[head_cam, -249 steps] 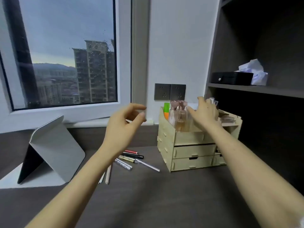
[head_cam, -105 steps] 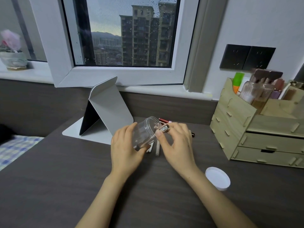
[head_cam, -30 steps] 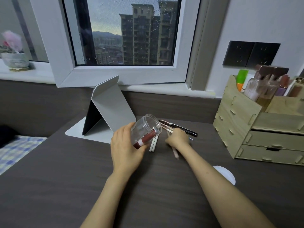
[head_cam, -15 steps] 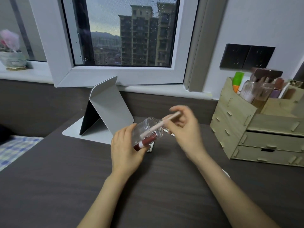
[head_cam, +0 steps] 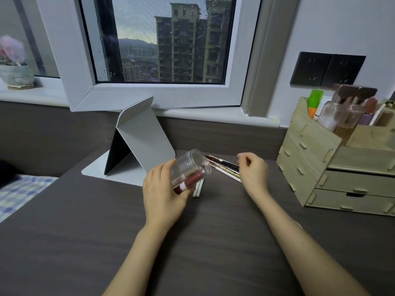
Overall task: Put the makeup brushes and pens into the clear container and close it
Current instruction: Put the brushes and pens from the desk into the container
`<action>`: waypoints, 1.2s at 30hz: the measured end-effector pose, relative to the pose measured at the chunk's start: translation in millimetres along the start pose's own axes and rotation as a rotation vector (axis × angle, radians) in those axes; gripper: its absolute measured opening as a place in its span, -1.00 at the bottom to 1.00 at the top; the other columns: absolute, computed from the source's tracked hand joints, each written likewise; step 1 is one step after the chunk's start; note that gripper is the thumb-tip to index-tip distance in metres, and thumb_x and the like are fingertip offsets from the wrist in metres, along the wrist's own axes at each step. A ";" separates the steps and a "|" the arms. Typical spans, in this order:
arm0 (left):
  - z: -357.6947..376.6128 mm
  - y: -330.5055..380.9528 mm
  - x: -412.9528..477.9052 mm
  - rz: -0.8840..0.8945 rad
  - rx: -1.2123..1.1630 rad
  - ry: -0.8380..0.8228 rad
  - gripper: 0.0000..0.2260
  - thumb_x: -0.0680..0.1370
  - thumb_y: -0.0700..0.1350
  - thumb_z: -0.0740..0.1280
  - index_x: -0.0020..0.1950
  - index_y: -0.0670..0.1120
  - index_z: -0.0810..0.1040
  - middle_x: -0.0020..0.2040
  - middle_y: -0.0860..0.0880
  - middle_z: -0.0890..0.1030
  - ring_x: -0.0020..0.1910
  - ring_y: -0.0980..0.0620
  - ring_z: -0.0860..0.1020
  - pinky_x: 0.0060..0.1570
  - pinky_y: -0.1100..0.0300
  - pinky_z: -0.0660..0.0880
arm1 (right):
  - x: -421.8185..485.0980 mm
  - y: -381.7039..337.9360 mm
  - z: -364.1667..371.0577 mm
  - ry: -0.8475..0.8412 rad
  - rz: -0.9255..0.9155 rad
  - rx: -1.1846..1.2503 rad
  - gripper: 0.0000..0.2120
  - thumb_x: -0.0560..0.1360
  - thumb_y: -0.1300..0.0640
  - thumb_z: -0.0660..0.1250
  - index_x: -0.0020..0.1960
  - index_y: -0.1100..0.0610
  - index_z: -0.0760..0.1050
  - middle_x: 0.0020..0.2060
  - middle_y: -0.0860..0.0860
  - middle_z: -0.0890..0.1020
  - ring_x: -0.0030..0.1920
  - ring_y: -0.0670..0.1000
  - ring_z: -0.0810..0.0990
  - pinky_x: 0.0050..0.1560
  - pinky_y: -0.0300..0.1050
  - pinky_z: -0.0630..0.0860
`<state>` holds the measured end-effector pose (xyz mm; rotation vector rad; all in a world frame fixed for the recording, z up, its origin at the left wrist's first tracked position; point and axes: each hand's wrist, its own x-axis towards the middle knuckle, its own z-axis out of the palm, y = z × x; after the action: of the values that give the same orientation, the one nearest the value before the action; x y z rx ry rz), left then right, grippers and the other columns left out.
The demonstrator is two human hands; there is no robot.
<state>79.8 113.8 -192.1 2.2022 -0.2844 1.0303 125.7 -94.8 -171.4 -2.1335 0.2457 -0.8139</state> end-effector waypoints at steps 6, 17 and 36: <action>0.9 -3.5 1.2 -0.042 -0.002 0.038 -0.39 0.18 -0.14 0.57 0.18 -0.13 0.45 0.04 -0.11 0.57 0.02 -0.15 0.48 -0.01 0.08 0.34 | 36.3 41.0 16.6 -0.277 -0.115 -0.666 -0.72 0.57 0.18 0.14 0.13 0.17 0.60 0.12 0.15 0.63 0.14 0.21 0.49 0.06 -0.03 0.46; 2.4 -6.4 1.0 -0.038 0.025 0.013 -0.37 0.19 -0.13 0.56 0.21 -0.12 0.44 0.04 -0.11 0.57 0.01 -0.13 0.47 -0.02 0.06 0.37 | 62.9 34.6 14.1 -0.549 -0.172 -1.006 -0.81 0.53 0.28 0.21 0.11 0.27 0.52 0.15 0.20 0.59 0.17 0.22 0.54 0.03 -0.03 0.49; -0.7 9.1 -4.4 0.017 -0.018 -0.049 -0.40 0.19 0.02 0.47 0.18 -0.13 0.45 0.03 -0.08 0.58 0.00 -0.11 0.49 -0.03 0.07 0.38 | -39.8 -86.7 -42.4 -0.393 0.097 1.064 -0.82 0.57 0.36 0.16 0.01 0.09 0.26 -0.13 0.16 0.65 -0.02 0.16 0.59 0.07 0.03 0.52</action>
<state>72.3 107.1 -190.5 2.2146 -0.3339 0.9796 59.7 -48.5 -105.0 -1.2048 -0.2533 -0.3101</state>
